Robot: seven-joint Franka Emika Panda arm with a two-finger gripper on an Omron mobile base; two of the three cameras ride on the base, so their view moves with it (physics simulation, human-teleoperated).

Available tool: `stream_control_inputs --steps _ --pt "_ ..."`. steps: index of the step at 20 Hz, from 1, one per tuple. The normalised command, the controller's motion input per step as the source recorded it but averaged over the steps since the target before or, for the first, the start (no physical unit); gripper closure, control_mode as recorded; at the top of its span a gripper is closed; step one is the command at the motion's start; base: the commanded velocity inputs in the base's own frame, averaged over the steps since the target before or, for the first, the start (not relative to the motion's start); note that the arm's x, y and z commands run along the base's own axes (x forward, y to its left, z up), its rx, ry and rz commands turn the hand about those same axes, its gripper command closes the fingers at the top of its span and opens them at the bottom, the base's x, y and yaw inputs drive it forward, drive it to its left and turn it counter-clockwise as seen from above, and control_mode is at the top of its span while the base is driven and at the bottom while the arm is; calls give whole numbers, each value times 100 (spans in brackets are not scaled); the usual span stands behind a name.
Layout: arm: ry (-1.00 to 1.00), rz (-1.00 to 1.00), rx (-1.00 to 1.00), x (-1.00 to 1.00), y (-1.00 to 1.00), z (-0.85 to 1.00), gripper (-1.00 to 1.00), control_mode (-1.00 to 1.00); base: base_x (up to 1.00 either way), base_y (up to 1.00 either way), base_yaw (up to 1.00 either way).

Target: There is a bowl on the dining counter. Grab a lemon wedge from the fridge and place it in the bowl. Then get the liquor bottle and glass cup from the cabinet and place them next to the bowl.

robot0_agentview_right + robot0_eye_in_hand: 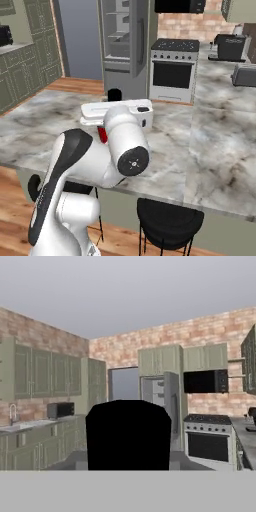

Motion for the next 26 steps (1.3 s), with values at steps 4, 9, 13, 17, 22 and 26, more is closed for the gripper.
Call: stream_control_inputs --steps 4,9,13,17,22,26 --pt "2 7 -3 4 -66 -61 100 -100 0 0 0" --pt "15 1 -4 14 -70 -47 100 -100 0 0 0" --pt "14 1 -2 34 -46 -32 100 -100 0 0 0" --pt "7 9 0 50 -19 -32 100 -100 0 0 0" --pt "0 26 0 35 -7 -50 100 -100 0 0 0" --pt "-7 32 0 24 0 -60 100 -100 0 0 0"
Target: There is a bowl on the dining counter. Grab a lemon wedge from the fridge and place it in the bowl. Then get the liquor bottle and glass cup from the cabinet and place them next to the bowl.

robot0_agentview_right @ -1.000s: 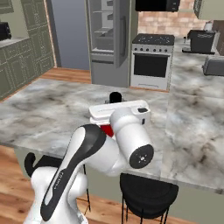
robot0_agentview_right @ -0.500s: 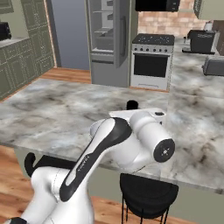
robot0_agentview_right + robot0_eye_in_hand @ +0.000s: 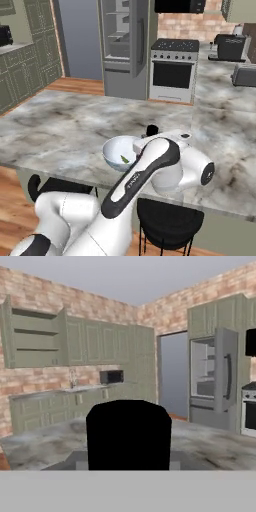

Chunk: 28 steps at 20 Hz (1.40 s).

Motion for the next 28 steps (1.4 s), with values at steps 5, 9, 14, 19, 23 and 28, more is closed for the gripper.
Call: stream_control_inputs --steps 5,9,14,19,23,28 --pt "-8 29 0 15 -1 -53 100 -100 0 0 0" --pt "-2 17 0 10 -14 -20 100 -100 0 0 0" --pt "-3 6 0 11 -13 -19 100 -100 0 0 0" --pt "0 0 -1 14 0 -26 100 -100 0 0 0" --pt "0 -2 0 12 11 -22 100 -100 0 0 0" --pt "0 -5 0 14 5 -10 100 -100 0 0 0"
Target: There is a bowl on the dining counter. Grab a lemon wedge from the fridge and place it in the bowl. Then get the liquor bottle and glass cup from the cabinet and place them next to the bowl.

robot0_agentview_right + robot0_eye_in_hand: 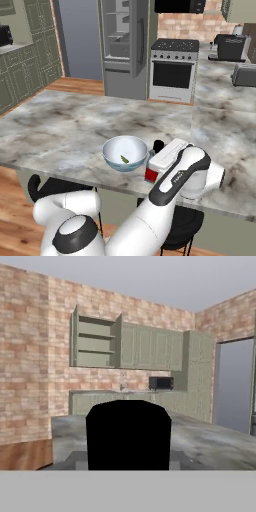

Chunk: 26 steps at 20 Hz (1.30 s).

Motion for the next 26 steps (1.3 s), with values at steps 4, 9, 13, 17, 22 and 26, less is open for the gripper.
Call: stream_control_inputs --steps 4,9,13,17,22,26 --pt "0 -11 -2 17 6 -6 100 -100 0 0 0" --pt "0 -10 -3 26 8 -12 100 -100 0 0 0" --pt "0 -4 -5 38 8 -21 100 -100 0 0 0" --pt "0 0 -2 31 0 -31 100 -100 0 0 0" --pt "0 0 -3 29 0 -30 100 -100 0 0 0" --pt "0 0 -2 28 0 -24 100 -100 0 0 0"
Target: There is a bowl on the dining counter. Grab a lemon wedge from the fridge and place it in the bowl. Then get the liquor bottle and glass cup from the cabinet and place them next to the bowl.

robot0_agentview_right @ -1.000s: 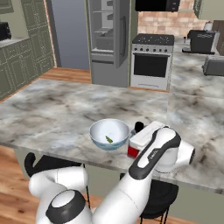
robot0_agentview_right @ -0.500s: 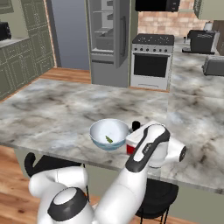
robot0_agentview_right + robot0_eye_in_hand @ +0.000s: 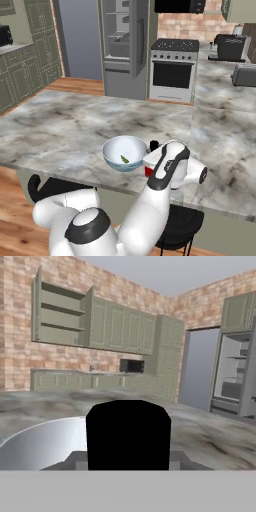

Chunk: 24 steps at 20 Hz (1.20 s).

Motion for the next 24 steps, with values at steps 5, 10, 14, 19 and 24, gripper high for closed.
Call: stream_control_inputs --steps 5,10,14,19,24 --pt "0 0 -3 26 -3 -22 100 -100 0 0 0" --pt "0 0 -4 27 -17 -23 100 -100 0 0 0" --pt "0 0 -3 32 -25 -21 100 -100 0 0 0" --pt "0 2 0 31 -25 -25 100 -100 0 0 0" --pt "0 6 0 3 -19 -34 100 -100 0 0 0"
